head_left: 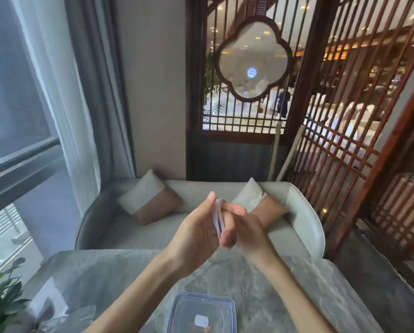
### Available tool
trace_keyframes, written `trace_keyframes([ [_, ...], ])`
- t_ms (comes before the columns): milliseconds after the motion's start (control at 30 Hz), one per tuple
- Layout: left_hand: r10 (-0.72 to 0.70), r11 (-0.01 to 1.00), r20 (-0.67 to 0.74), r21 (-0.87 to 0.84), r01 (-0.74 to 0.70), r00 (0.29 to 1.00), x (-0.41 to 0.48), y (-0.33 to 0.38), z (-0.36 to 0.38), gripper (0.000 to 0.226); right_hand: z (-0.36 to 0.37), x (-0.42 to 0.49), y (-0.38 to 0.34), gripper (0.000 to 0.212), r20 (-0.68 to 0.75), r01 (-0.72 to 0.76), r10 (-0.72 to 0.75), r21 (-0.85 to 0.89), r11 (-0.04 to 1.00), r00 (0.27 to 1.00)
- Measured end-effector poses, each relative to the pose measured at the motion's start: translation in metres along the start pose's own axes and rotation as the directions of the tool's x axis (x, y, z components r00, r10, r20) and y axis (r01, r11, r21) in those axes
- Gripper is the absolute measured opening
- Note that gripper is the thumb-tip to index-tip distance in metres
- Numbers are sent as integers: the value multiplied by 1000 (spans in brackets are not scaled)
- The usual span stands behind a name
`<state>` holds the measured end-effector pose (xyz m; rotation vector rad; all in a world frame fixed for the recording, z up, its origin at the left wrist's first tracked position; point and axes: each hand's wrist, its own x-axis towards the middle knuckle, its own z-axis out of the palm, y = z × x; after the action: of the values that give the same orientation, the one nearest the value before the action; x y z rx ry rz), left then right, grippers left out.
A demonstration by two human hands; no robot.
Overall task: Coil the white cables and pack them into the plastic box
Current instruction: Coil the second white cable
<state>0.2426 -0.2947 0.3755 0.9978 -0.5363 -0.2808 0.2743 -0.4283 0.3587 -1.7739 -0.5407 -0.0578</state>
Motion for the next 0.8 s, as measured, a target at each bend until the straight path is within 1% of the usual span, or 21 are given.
trace_keyframes([
  [67, 21, 1000, -113, 16, -19, 993, 1, -3, -12, 58, 9, -17, 12, 45, 54, -16, 11, 88, 996, 998],
  [133, 15, 998, -204, 58, -4, 979, 1, -7, -23, 54, 7, -25, 12, 30, 149, -123, 89, 237, 964, 985],
  [167, 15, 997, -234, 74, 2, 972, 0, -8, -26, 52, 5, -26, 11, 26, 219, -180, 115, 309, 934, 969],
  [200, 18, 997, -254, 82, 3, 967, 0, -10, -28, 51, 4, -25, 11, 27, 267, -228, 133, 364, 903, 954],
  [233, 24, 997, -264, 80, -3, 964, 1, -12, -29, 50, 3, -24, 10, 28, 287, -260, 151, 394, 881, 946],
  [300, 41, 998, -260, 60, -26, 965, 1, -12, -28, 47, 3, -23, 9, 25, 262, -292, 195, 414, 862, 945],
  [400, 31, 998, -159, -41, -37, 987, 1, -8, -29, 44, 2, -21, 11, 23, 236, -363, 278, 510, 780, 931],
  [433, 19, 997, -122, -68, -27, 992, 1, -7, -28, 44, 2, -21, 11, 23, 235, -363, 278, 529, 767, 931],
  [500, 6, 998, -84, -64, -11, 996, 1, -8, -28, 44, 3, -20, 10, 23, 229, -333, 249, 497, 801, 941],
  [567, 21, 999, -90, -43, -25, 996, 1, -10, -28, 44, 5, -19, 10, 27, 230, -303, 217, 460, 835, 949],
  [667, 59, 998, -136, 46, -53, 989, 2, -11, -30, 44, 6, -16, 11, 36, 227, -277, 190, 462, 843, 955],
  [733, 66, 993, -128, 109, -52, 990, 3, -10, -29, 45, 5, -16, 12, 38, 197, -236, 160, 470, 850, 967],
  [800, 52, 993, -112, 113, -39, 992, 3, -8, -27, 45, 5, -17, 13, 37, 144, -169, 118, 421, 891, 982],
])
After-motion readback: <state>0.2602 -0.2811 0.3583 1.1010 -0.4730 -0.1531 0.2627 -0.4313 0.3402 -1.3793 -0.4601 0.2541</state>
